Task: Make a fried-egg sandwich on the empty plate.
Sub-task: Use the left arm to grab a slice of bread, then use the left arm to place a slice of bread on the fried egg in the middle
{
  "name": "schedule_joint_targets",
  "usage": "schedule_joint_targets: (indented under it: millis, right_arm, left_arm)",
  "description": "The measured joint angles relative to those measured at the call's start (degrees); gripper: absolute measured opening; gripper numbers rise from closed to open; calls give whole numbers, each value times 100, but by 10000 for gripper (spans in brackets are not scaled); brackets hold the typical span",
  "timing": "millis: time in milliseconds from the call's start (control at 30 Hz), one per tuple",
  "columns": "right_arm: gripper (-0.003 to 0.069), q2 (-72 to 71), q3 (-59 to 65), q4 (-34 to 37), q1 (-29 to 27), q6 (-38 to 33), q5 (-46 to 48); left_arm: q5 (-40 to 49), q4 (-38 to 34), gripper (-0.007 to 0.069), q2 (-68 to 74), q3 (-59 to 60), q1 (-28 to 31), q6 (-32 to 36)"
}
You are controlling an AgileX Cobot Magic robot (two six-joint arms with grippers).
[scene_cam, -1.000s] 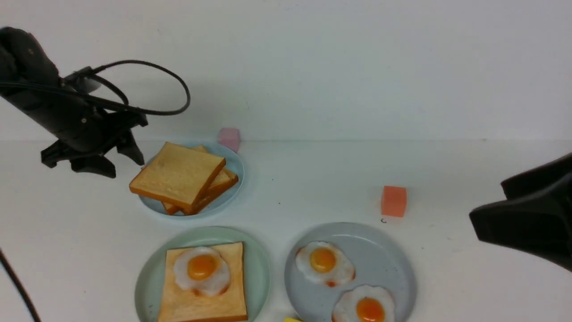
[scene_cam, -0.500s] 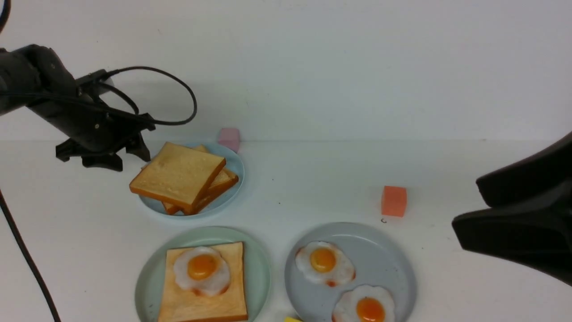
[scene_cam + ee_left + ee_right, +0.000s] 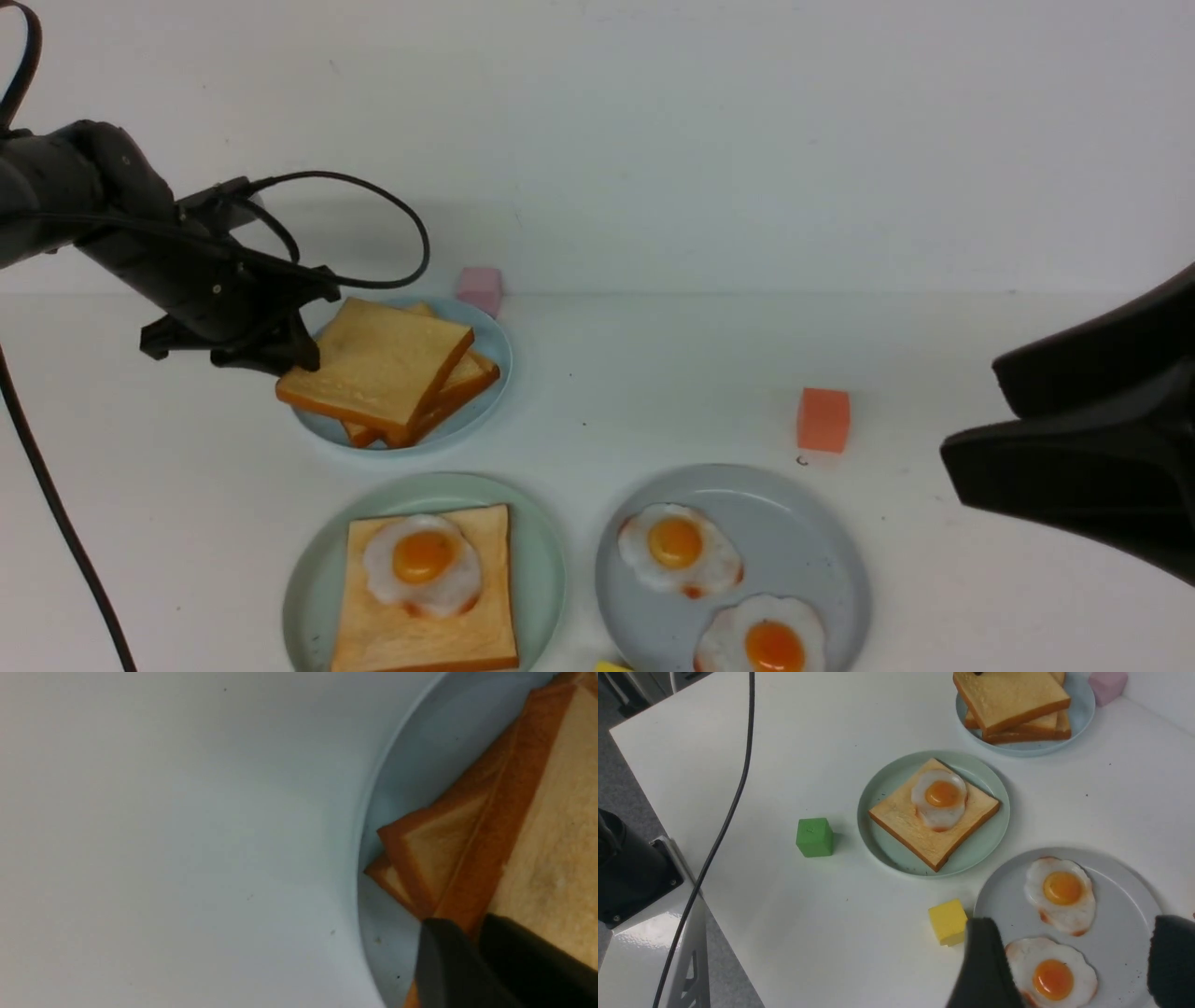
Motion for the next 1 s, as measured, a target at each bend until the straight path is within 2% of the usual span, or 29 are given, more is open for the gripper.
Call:
schedule_joint_targets:
  millis: [67, 333, 567, 633, 667, 800, 1000]
  right_arm:
    - [466, 0, 0, 0, 0, 0, 0]
    - [465, 0, 0, 0, 0, 0, -63]
    - [465, 0, 4, -7, 0, 0, -220]
    - [465, 0, 4, -65, 0, 0, -300]
    - [465, 0, 4, -68, 0, 0, -306]
    - [465, 0, 4, -74, 0, 0, -431]
    - [465, 0, 4, -69, 0, 0, -456]
  left_arm:
    - [43, 13, 1, -55, 0, 0, 41]
    - [251, -5, -7, -906, 154, 0, 136]
    - [-88, -1089, -7, -2550, 2266, -185, 657]
    - [-475, -1609, -7, -3473, 3444, -347, 948]
    - [-504, -1638, -7, -3607, 3526, -367, 977]
    - [-1184, -2140, -7, -4828, 5082, -562, 1072]
    - [-1955, -2537, -7, -5295, 6163, -619, 1117]
